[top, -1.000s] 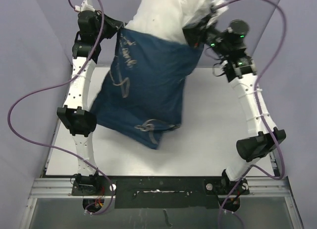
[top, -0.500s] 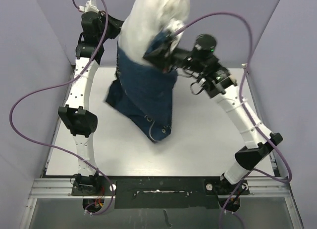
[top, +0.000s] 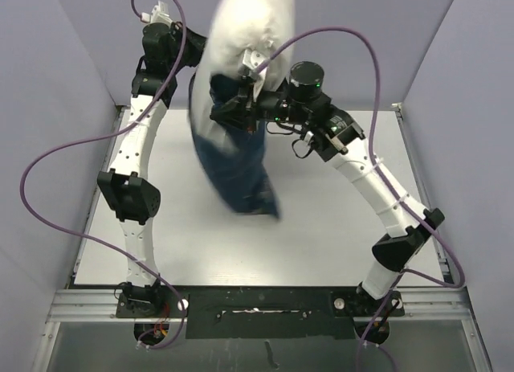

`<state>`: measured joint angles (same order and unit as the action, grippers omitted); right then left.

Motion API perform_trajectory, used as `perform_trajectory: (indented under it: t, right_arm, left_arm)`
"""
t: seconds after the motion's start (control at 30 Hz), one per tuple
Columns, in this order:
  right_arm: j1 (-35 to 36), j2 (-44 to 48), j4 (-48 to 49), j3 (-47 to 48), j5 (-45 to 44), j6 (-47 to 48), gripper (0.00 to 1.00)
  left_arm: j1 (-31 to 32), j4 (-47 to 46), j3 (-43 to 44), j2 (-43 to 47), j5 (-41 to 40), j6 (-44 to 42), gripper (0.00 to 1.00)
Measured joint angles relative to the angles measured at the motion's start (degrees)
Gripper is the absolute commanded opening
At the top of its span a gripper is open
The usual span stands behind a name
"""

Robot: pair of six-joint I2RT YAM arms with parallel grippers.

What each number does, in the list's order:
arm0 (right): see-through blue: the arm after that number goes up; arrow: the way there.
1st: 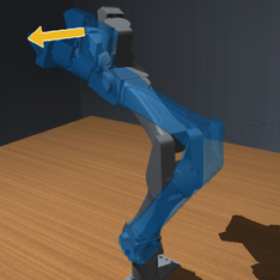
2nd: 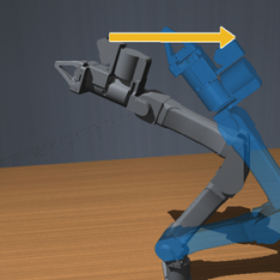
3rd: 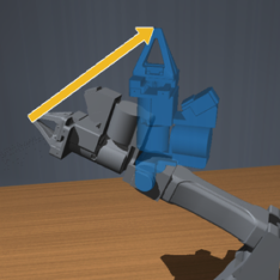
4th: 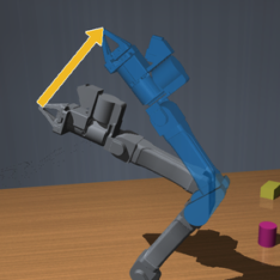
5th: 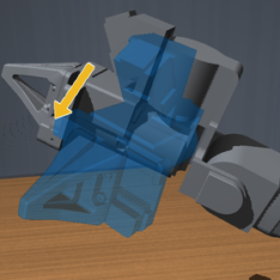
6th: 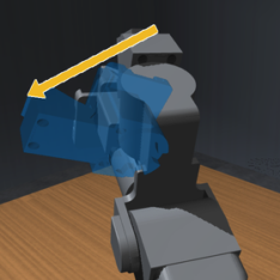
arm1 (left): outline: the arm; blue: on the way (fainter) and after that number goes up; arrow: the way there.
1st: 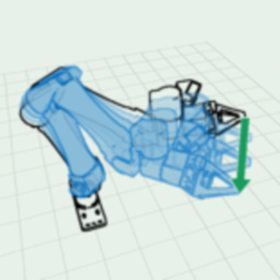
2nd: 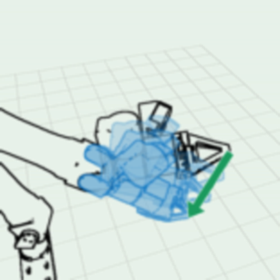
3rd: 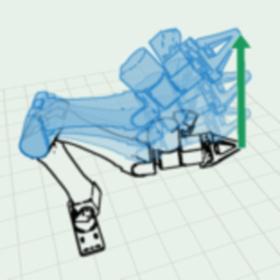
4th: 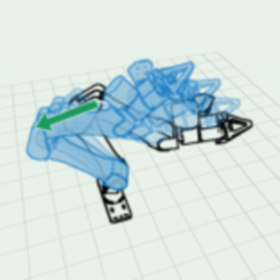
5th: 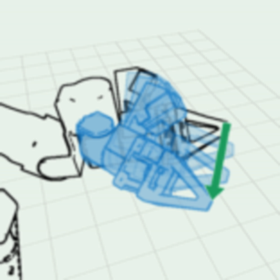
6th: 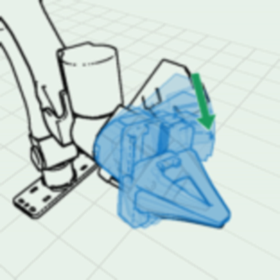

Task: Put the pillow into the pillowcase
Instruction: Stuff the pillow into the pillowcase.

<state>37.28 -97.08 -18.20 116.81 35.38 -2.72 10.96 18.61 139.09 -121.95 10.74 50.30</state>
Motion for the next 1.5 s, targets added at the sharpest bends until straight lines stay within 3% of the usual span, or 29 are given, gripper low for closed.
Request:
perform_trajectory:
  t: [0.07,0.17,0.23,0.27,0.33,0.4,0.47,0.57,0.67,0.77,0.83,0.87,0.97,1.07,1.1,1.2,1.27,1.37,1.5]
  right_arm:
    - [1.9,0.0,-1.9,1.6,6.3,1.4,0.00]
    - [-16.0,-4.9,-0.1,15.1,10.0,-4.2,0.00]
    - [-27.6,-6.3,2.8,16.5,6.4,-6.1,0.00]
    - [-29.6,-5.6,2.9,14.3,3.8,-6.2,0.00]
    - [-24.5,-2.7,2.6,7.9,1.0,-4.5,0.00]
    - [-11.3,-1.0,0.2,4.0,-1.4,-0.9,0.00]
    - [-4.0,-1.2,-1.1,4.0,1.1,1.5,0.00]
    - [-10.4,-1.8,-2.5,9.7,7.8,-0.9,0.00]
    - [-18.1,-1.0,1.0,10.8,4.4,-0.7,0.00]
    - [-6.9,2.7,-1.1,3.8,-0.3,6.6,0.00]
    - [0.3,2.3,-2.9,3.3,1.2,10.6,0.00]
    - [0.3,1.9,-3.0,4.0,2.8,11.6,0.00]
    - [-12.1,-1.8,-2.1,11.7,5.8,10.3,0.00]
    - [-22.1,-3.9,1.4,12.5,-0.3,10.6,0.00]
    - [-21.2,-2.9,1.0,10.0,-2.2,12.1,0.00]
    - [-7.2,-0.1,-2.1,2.0,-6.6,19.4,0.00]
    - [-1.2,0.0,-2.9,0.9,-3.5,21.8,0.00]
    - [-6.6,-1.0,-5.0,6.8,4.1,17.8,0.00]
    - [-20.6,-0.4,1.6,10.3,1.6,13.7,0.00]
  left_arm:
    - [0.4,-0.2,-0.3,0.1,1.2,0.1,0.00]
    - [0.5,-2.0,-1.1,0.7,0.4,0.0,0.00]
    - [-0.7,-4.8,-1.3,0.8,-0.4,0.2,0.00]
    - [-1.0,-5.7,-1.3,0.9,-0.5,0.3,0.00]
    - [-1.2,-6.6,-1.2,1.2,0.2,0.4,0.00]
    - [-0.4,-6.6,-1.0,1.2,1.4,0.5,0.00]
    - [0.8,-5.6,-1.0,1.2,2.1,0.3,0.00]
    - [1.6,-6.1,-1.1,1.2,3.4,0.4,0.00]
    - [1.4,-10.3,-1.1,1.2,2.0,0.5,0.00]
    - [0.1,-11.9,-1.2,1.2,1.9,0.5,0.00]
    - [-0.2,-11.8,-2.6,1.2,3.2,0.5,0.00]
    - [0.0,-11.9,-3.3,1.2,3.8,0.6,0.00]
    - [1.1,-12.5,-4.5,1.2,4.5,0.8,0.00]
    - [0.9,-13.6,-4.6,1.2,3.3,1.1,0.00]
    - [0.7,-14.1,-4.6,1.2,3.3,1.2,0.00]
    - [0.7,-13.8,-4.6,1.2,4.3,1.4,0.00]
    - [1.1,-13.3,-4.8,1.2,4.7,1.4,0.00]
    - [1.7,-15.1,-5.1,1.2,5.8,1.6,0.00]
    - [1.0,-17.7,-5.1,1.2,4.8,1.7,0.00]
